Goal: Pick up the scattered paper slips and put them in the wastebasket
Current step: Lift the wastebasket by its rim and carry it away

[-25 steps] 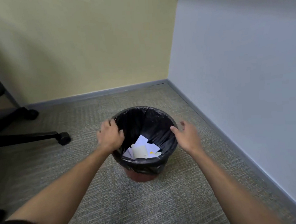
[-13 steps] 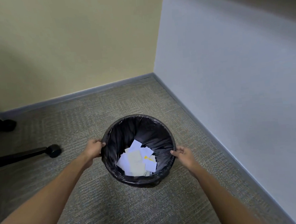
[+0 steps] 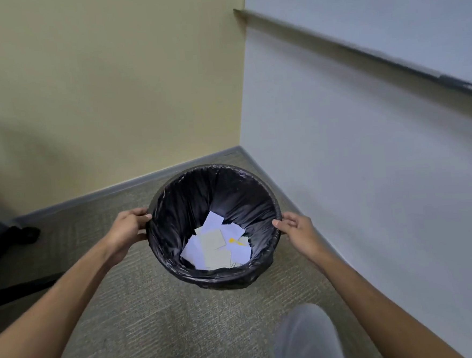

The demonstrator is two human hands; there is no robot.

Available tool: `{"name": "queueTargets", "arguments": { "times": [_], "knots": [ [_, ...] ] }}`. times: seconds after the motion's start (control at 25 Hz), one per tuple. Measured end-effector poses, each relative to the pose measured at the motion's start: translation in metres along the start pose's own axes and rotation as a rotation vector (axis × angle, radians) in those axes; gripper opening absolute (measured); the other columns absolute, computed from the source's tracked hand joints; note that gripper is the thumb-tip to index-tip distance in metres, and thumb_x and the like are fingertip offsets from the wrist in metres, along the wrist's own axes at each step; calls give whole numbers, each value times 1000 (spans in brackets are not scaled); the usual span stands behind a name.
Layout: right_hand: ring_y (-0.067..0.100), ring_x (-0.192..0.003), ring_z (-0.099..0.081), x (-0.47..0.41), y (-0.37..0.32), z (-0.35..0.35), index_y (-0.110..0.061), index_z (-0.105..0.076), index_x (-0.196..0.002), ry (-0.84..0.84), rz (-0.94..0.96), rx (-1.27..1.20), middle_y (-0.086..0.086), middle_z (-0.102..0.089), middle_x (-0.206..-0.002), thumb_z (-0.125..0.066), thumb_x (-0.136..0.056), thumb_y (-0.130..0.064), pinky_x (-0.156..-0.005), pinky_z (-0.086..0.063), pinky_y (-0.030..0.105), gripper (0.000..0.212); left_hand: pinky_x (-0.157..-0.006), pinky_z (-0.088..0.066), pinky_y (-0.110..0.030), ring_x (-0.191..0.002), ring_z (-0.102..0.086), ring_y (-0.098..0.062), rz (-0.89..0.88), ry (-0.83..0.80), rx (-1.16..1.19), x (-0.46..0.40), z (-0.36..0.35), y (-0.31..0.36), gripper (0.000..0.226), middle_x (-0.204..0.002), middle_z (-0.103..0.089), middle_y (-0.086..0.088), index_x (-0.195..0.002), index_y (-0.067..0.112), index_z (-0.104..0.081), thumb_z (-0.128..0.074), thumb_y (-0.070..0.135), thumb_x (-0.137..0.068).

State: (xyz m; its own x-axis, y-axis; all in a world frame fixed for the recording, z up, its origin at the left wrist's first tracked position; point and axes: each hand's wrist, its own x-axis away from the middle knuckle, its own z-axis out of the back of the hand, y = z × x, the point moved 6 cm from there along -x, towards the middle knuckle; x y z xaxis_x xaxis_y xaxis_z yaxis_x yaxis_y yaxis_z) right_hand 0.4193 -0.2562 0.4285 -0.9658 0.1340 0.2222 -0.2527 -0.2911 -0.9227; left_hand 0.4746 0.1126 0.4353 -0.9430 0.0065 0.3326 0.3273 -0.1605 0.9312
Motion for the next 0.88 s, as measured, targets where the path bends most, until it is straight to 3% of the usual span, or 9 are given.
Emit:
{"name": "queueTargets", "arguments": {
  "times": [0.08, 0.16, 0.32, 0.6, 0.76, 0.88],
  "knots": [
    [11, -87, -65, -11, -40, 23, -20, -63, -106, -3, 33, 11, -4, -69, -94, -59, -95, -16, -83, -48, 22, 13, -79, -49, -38, -92, -62, -25, -10, 8, 19, -1, -2, 43, 31, -102, -71, -9, -107, 8, -68, -40, 1, -98],
    [15, -87, -65, -19, -88, 49, -18, -66, -105, 15, 61, -9, 4, -71, -94, -58, -95, -13, -80, -49, 24, 14, -82, -47, -40, -93, -61, -26, -9, 9, 41, 3, -4, 91, 31, -105, -70, -11, -106, 10, -68, -39, 2, -98],
    [7, -83, -66, -29, -203, 106, -23, -71, -104, 46, 81, 32, -2, -74, -95, -58, -95, -17, -70, -43, 21, 17, -80, -46, -39, -90, -59, -24, -3, 10, 50, 18, -4, 214, 32, -100, -70, -9, -102, 14, -69, -38, 4, -99],
    [17, -84, -70, -57, -388, 179, -20, -73, -102, 58, 173, 146, -1, -76, -90, -55, -93, -26, -85, -51, 37, 21, -69, -49, -31, -77, -59, -19, -51, 37, 45, 31, 9, 403, 32, -84, -69, -4, -93, 12, -67, -37, 0, -97],
    [11, -72, -66, -79, -451, 197, -17, -73, -98, 55, 161, 182, 1, -75, -86, -54, -95, -19, -77, -47, 30, 20, -68, -49, -31, -75, -59, -20, -78, 42, 49, 16, 15, 477, 30, -86, -68, -8, -97, 8, -67, -38, 0, -97],
    [11, -73, -66, -112, -474, 198, -17, -71, -97, 58, 168, 209, 1, -73, -85, -53, -96, -19, -73, -46, 26, 19, -70, -50, -31, -78, -60, -21, -93, 22, 23, -21, 21, 502, 29, -92, -67, -10, -105, 4, -66, -39, 1, -98]
  ]
}}
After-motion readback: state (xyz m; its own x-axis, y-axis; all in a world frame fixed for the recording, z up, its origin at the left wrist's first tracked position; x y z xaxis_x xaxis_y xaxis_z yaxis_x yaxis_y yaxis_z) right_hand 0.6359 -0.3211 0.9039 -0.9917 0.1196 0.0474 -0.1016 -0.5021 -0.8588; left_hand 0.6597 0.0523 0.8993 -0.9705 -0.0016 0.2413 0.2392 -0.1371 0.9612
